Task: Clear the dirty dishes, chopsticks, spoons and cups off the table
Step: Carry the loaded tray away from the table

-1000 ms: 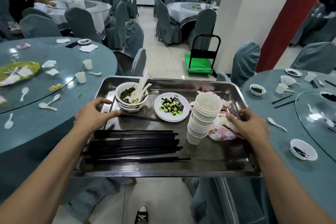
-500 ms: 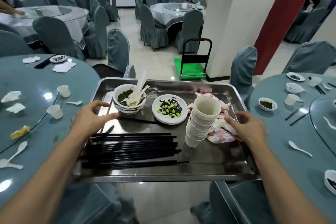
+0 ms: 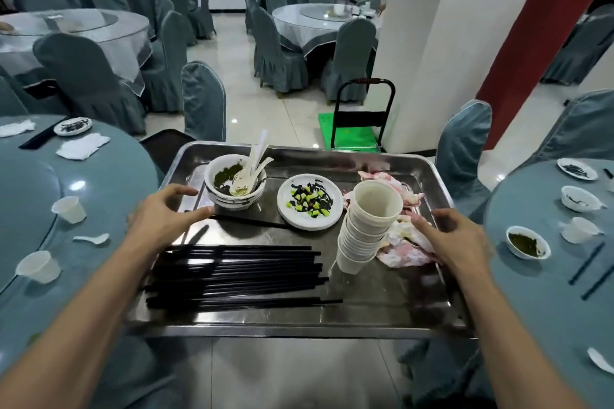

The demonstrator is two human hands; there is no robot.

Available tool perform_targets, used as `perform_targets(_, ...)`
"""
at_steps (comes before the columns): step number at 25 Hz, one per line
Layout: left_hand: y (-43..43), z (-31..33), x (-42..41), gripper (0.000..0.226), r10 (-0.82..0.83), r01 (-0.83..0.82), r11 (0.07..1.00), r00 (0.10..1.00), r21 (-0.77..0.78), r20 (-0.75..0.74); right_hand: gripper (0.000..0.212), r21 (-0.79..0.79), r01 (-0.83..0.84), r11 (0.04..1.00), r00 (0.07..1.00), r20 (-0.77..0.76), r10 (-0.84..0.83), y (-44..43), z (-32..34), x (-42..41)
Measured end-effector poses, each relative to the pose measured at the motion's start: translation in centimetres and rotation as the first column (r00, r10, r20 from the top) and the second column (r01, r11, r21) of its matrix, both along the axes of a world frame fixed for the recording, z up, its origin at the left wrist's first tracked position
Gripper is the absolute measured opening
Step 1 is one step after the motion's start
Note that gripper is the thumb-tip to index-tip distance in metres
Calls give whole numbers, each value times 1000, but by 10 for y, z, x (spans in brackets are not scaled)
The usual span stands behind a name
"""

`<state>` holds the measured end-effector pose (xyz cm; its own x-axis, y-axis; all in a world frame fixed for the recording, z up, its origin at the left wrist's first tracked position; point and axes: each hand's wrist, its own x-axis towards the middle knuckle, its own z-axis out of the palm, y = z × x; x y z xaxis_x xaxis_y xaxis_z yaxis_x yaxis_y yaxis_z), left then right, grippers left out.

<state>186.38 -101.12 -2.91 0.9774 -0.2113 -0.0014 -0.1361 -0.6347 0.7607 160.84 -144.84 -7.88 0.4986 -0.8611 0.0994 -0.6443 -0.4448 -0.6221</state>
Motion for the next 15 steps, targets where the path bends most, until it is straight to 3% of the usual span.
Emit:
perform_targets(3,-33,5,44,69,8,-9,1000,1000,20,17,93,-5,-10,1000,1000,-18,10,-33,8,43)
perform_targets(7,-75,6,107,76,1,-1,1000,1000,-13,7,88,3,-12,1000,999,-32,13,-71,16,103)
perform_targets(15,-152,9,247,69,-31,31,1000,999,1,24,94,54,2,999,1000,-10,-2,-139,13,233)
